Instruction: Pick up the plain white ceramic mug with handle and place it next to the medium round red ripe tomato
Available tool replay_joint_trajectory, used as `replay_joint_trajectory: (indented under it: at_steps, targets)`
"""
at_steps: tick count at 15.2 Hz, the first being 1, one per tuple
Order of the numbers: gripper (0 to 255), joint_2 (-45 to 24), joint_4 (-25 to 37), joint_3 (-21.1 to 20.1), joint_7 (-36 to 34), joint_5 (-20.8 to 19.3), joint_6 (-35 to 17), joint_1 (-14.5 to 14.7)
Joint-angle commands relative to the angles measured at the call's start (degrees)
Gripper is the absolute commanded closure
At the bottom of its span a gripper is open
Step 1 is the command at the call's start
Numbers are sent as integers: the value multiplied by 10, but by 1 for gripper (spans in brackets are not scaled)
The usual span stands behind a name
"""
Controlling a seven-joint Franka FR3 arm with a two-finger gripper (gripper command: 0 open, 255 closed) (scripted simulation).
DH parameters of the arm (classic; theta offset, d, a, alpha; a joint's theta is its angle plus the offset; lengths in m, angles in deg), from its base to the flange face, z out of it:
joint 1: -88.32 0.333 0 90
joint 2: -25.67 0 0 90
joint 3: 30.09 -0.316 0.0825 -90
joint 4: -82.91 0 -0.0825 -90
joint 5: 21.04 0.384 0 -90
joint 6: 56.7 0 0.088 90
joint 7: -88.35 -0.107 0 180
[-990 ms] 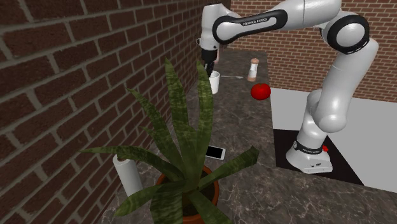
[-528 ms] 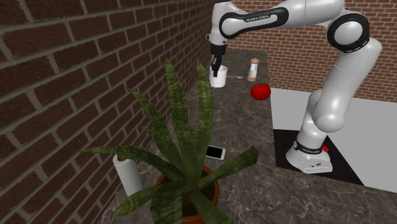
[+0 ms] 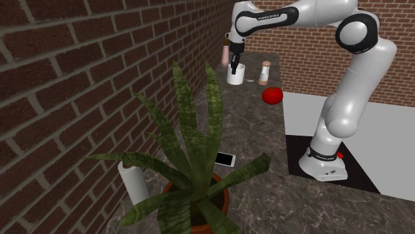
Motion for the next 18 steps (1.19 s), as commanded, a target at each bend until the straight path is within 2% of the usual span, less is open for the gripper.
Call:
replay_joint_trajectory:
  at_steps: [1, 11, 18]
  targets:
    - [255, -10, 13, 16, 30, 3, 4, -13]
    - [255, -99, 114, 88, 184, 44, 27, -87]
    - [255, -101, 63, 87, 187, 46, -26, -86]
